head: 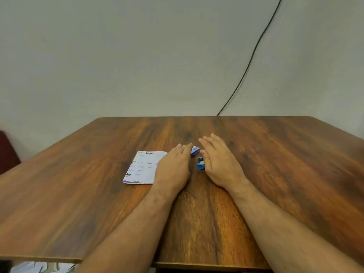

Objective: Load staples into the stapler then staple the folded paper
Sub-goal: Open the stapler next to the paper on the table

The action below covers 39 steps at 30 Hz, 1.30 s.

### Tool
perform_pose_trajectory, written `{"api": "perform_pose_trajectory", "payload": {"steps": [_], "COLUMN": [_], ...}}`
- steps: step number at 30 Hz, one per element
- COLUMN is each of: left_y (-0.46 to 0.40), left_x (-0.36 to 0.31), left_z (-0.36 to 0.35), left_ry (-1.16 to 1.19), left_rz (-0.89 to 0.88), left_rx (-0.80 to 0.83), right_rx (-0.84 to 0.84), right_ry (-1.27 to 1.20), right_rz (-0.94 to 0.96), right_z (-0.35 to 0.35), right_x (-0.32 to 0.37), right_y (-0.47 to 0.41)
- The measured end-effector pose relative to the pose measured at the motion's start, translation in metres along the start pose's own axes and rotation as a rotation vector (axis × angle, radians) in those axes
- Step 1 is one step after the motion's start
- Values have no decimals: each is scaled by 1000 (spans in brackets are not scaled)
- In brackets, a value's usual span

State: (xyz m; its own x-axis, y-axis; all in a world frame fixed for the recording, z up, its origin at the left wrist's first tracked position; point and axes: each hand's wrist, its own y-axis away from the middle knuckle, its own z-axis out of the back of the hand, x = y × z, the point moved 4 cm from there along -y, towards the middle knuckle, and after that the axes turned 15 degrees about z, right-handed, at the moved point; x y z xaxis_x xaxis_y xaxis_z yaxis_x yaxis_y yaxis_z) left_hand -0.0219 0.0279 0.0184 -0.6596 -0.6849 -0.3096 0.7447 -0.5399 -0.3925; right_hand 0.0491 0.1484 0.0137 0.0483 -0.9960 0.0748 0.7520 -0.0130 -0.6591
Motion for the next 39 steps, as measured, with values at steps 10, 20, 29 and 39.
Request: {"api": "perform_pose_trajectory", "payload": {"steps": [10,20,29,39], "left_y": [-7,-10,-10,-7], "left_x": [3,3,3,6], "left_z": [-10,-16,-14,-5], "left_ry": [7,34,108,278], "left_rz": [-10,-31,-63,-16], "left_rx": [-22,3,-19,-47], "right_rx": [41,150,109,-8], "right_ry": [49,-68,-312,-853], "right_rz": [-104,-202,-245,-540], "right_z": [5,-3,-12,-3], "right_x": [0,-8,-18,-18], "right_y": [3,4,2,-3]}}
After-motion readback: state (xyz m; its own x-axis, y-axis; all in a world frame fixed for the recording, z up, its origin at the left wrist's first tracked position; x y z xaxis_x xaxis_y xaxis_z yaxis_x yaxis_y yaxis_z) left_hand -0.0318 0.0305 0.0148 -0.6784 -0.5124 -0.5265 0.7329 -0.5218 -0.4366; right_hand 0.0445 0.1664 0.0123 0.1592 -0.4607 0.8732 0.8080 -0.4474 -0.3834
